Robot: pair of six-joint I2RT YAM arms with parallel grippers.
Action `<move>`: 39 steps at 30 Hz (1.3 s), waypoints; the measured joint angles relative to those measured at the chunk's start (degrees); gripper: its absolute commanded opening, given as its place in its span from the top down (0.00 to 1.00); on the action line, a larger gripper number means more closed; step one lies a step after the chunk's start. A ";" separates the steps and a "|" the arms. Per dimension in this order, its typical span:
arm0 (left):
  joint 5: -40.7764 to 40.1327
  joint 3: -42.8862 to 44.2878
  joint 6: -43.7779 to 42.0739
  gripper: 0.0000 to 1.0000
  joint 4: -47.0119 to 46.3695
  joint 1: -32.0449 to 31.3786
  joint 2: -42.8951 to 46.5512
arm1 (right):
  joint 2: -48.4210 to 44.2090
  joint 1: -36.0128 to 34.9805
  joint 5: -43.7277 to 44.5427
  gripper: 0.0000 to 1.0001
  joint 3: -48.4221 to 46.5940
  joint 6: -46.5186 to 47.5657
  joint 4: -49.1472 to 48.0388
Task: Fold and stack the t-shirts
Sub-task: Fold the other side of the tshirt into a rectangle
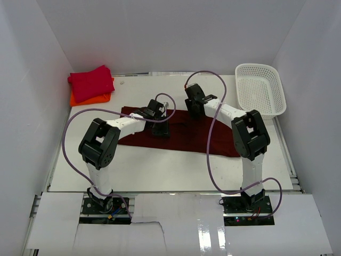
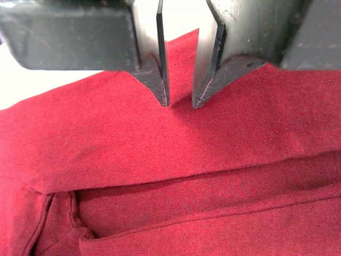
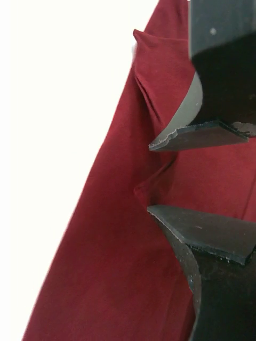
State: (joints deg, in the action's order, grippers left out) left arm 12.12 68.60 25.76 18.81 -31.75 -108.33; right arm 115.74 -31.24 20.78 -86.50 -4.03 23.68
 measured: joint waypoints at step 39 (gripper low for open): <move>0.85 32.09 -10.14 0.32 14.82 19.71 -11.58 | -25.07 0.00 -10.19 0.39 29.38 -14.23 8.13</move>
State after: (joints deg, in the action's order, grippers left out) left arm 12.97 100.68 15.62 33.63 -12.03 -119.92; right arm 90.67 -31.24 10.59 -57.12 -18.26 31.81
